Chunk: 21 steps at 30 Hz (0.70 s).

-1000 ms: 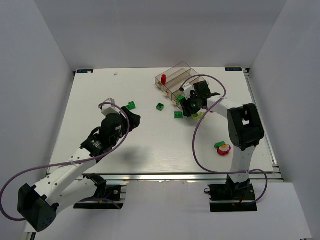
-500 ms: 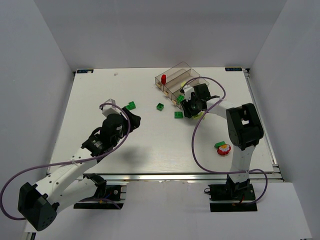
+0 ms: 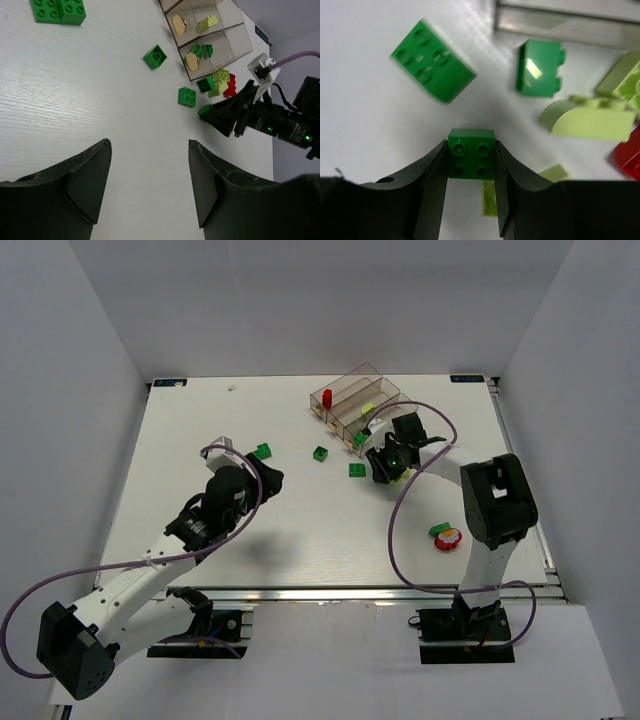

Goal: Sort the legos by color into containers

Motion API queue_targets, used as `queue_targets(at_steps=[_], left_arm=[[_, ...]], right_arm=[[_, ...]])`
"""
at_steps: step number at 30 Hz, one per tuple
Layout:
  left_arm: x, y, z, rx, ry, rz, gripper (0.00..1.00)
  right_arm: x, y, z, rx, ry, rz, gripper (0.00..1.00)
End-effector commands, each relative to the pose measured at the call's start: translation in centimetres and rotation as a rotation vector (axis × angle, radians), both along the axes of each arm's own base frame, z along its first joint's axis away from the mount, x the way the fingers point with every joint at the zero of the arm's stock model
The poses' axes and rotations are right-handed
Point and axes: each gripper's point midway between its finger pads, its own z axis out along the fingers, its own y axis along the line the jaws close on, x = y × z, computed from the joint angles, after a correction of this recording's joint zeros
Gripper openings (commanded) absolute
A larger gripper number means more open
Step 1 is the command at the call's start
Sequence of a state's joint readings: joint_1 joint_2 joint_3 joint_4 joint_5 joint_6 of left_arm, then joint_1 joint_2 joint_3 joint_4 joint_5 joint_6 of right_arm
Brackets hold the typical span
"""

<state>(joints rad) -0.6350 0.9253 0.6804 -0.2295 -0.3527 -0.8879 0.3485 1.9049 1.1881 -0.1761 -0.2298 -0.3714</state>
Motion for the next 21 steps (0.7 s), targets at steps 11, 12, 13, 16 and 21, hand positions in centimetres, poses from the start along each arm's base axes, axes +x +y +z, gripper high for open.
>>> queue_targets(at_steps=[11,12,13,16,21], left_arm=[[0.5,-1.3,-0.4,-0.014,-0.007,-0.048,0.73],[0.5,-1.4,-0.5,-0.014,-0.005,-0.050,0.73],[0.5,-1.4,-0.5,-0.014,-0.005,-0.052,0.73],[0.6,-1.5,-0.6,-0.016,-0.001,-0.055,0.73],[0.4,-1.6,-1.0,-0.021,0.001,-0.063,0.73]], right_arm=[[-2.2,2.3,12.2,0.227,-0.214,0.198,0.00],[-0.9,2.7,13.8,0.261,-0.247,0.168,0.00],[-0.2,2.9,14.4,0.274,-0.262,0.151,0.00],[2.6,3.9,16.2,0.317,-0.288,0.107,0.00],[6.3,4.4,17.3,0.422,-0.277,-0.023,0.00]])
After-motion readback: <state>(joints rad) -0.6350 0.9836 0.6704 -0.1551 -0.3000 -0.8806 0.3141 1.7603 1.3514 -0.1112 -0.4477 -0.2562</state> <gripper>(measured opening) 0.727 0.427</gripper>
